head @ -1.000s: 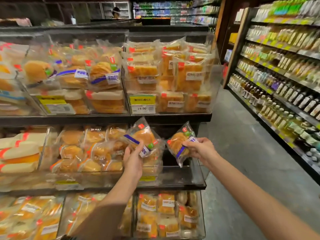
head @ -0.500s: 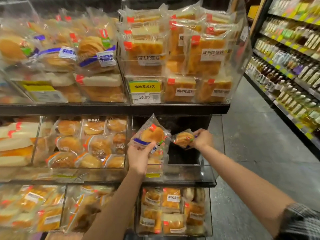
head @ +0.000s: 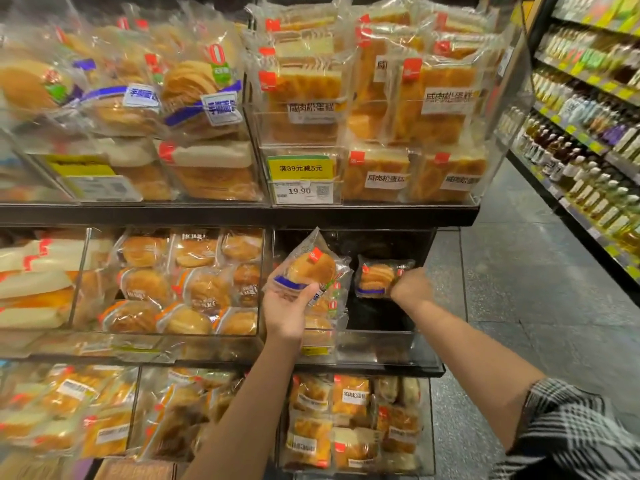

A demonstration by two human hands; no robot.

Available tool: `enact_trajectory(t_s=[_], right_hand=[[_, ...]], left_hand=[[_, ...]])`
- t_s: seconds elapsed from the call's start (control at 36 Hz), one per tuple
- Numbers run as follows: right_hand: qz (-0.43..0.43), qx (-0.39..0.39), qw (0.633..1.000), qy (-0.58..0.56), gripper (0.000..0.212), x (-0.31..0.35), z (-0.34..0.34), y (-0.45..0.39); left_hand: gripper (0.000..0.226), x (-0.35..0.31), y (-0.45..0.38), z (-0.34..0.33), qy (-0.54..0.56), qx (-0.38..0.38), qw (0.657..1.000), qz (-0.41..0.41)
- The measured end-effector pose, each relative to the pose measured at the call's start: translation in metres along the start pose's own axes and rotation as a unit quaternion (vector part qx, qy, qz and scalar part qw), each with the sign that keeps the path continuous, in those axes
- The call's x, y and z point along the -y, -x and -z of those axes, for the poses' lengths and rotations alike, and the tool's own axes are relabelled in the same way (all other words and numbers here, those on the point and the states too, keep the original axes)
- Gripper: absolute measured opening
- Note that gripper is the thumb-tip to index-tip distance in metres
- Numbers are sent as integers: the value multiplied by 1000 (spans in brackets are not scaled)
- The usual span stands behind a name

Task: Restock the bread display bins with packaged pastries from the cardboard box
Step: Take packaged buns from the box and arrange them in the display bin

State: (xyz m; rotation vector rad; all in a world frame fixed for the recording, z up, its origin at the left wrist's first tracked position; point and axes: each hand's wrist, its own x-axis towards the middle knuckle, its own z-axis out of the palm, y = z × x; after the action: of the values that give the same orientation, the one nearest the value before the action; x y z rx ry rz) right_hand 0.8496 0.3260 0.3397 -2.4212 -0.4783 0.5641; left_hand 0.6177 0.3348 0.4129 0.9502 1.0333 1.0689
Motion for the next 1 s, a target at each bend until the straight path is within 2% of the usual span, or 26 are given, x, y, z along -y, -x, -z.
enact_trajectory(t_s=[0.06,0.17,0.25,0.36,0.44,0.5,0.53,0.58,0.64,0.67,0.72,0.75,0.81,0.86,0.92,1.0], right_hand=[[-20,33,997,-70,43,9,-3,-8],[-38,87,992,-88,19,18,-10,-8],[-32,165,979,-111,21,29,-1,16],[-26,185,982,-40,18,39,20,31],[89,117,988,40,27,50,39,50],[190,82,978,-20,36,61,53,69],[231,111,965,-63,41,68,62,81],[274,235,927,-107,47,80,77,102],[281,330,897,-82,53,85,84,113],[288,344,891,-66,56,85,84,114],[293,335,894,-54,57,81,83,111],[291,323,899,-49,57,79,83,108],[301,271,914,-16,54,72,89,100],[317,203,926,29,46,62,98,90],[321,144,931,102,41,48,106,80],[329,89,898,279,39,29,108,72]], left_hand=[[62,1,-2,1,11,-6,1000,13],[62,1,-1,1,31,-9,999,21],[56,-2,1,0,30,-3,999,18],[56,-2,0,2,29,5,999,18],[58,-2,-1,4,19,17,999,22],[58,-2,0,5,7,27,999,17],[59,-3,1,5,2,37,999,15],[60,-7,1,5,-5,80,997,19],[48,-11,2,6,-18,135,990,34],[39,-13,3,5,-26,148,988,43],[29,-18,5,4,-48,153,985,63],[32,-20,6,3,-50,161,983,71],[51,-24,9,1,-42,169,981,85],[69,-24,5,2,-27,128,986,103],[66,-20,-2,4,15,101,986,135],[59,-10,-11,8,45,87,982,164]])
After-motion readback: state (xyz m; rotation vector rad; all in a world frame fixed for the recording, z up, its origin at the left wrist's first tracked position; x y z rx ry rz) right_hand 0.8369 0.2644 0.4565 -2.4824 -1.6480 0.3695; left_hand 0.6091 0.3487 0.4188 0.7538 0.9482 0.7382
